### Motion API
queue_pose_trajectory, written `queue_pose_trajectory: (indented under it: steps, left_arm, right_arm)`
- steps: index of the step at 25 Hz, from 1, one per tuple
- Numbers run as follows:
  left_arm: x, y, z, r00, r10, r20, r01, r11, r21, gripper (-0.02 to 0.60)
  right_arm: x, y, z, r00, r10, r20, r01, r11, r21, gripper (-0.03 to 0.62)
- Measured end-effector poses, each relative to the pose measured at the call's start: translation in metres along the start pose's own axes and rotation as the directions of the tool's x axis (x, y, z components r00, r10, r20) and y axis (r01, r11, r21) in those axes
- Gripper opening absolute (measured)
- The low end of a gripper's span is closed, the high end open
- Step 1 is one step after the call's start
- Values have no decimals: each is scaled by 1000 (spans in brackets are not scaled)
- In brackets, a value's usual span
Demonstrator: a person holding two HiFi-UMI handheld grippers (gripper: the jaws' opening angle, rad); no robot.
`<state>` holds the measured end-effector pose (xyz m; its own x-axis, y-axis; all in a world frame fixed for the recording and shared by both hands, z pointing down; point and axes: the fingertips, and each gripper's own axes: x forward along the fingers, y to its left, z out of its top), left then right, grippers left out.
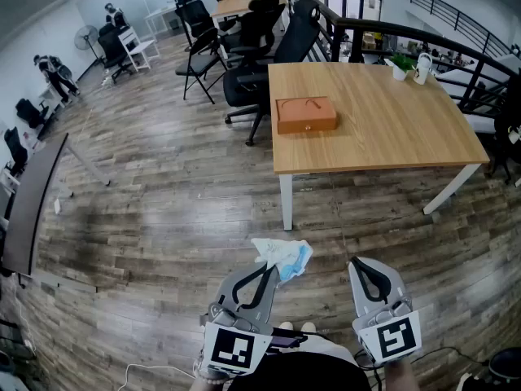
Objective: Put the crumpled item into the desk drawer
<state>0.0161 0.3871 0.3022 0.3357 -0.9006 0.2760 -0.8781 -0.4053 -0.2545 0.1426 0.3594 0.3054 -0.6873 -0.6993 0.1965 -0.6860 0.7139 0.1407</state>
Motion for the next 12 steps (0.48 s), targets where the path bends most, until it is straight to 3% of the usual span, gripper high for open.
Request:
queue_pose_trajectory:
  steps: [12]
  left_arm:
    - [-2,-3,0,1000,-2,4,2,1000,13,14]
  right_arm:
    - [-3,2,4,1000,-2,19,2,1000,0,5]
